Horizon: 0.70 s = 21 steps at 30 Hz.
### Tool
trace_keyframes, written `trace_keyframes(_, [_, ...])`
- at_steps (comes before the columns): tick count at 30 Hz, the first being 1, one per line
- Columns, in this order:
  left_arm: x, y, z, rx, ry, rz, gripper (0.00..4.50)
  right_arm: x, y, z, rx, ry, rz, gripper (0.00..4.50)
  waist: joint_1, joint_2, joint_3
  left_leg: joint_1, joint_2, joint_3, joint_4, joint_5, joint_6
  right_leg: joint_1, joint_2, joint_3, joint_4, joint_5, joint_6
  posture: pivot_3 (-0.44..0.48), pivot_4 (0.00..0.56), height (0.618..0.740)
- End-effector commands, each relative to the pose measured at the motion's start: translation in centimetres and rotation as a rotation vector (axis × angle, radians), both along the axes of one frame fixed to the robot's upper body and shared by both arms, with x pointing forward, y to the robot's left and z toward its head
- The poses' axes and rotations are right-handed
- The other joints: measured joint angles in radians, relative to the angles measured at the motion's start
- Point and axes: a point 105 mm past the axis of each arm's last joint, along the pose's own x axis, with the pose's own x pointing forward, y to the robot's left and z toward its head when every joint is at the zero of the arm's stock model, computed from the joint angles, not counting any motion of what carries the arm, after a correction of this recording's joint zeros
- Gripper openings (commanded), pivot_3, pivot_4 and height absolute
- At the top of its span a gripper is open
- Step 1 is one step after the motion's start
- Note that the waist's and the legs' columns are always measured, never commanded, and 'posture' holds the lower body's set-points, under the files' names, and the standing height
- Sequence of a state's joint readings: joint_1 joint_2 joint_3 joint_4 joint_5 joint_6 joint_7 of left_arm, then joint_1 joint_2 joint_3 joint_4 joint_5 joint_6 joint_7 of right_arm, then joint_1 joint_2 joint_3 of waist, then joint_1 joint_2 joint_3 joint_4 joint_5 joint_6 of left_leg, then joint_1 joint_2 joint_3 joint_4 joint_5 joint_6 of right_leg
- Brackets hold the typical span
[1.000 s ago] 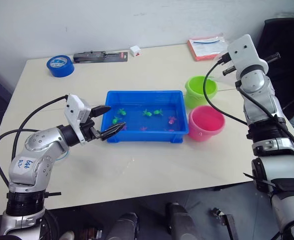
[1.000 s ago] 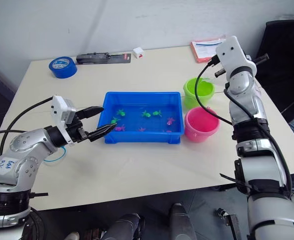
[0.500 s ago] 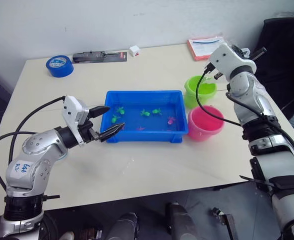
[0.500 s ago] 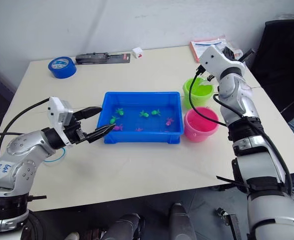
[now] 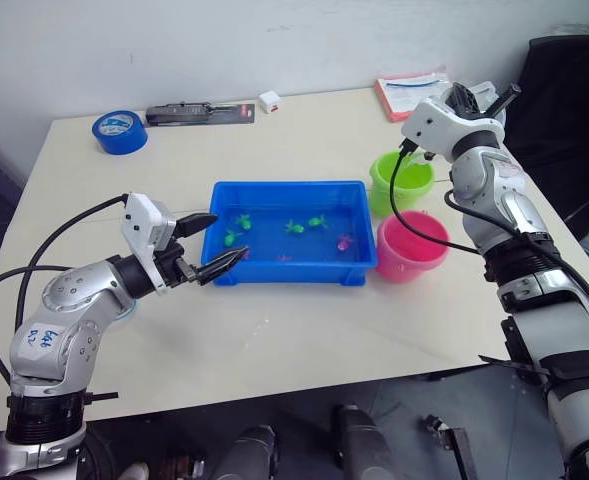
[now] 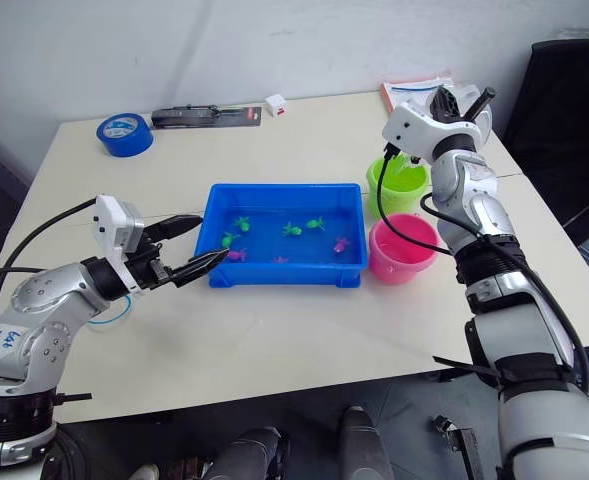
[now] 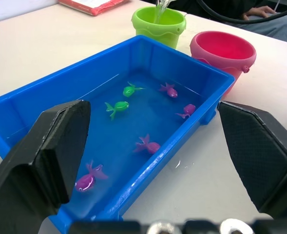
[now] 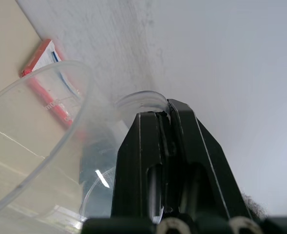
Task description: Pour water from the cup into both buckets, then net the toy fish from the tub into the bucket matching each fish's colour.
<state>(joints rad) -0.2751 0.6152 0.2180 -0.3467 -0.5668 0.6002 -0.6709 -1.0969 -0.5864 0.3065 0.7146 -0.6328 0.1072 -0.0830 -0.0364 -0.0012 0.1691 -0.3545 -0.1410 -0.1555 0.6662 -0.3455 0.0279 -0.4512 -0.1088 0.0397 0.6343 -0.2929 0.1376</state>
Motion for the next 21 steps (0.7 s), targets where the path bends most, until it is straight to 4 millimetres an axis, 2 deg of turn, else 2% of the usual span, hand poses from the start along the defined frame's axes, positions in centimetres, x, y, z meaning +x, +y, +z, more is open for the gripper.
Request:
trace_keyframes(1, [-0.57,0.02,1.32,-0.003,-0.059,-0.012,4.5,-0.51,-0.14,2.53,-0.037,-0.082,-0.007,0.66,0.0,0.0,0.0,0.0,0.0,0.0,0.0,0.0,0.0,0.0,0.0,0.0,0.0,0.0,0.0,0.0,0.15,0.74])
trace_keyframes(21, [-0.66,0.06,1.31,-0.001,-0.067,-0.016,4.5,-0.45,0.03,2.23,-0.007,-0.071,0.005,0.66,0.0,0.0,0.0,0.0,0.0,0.0,0.0,0.0,0.0,0.0,0.0,0.0,0.0,0.0,0.0,0.0,0.15,0.74])
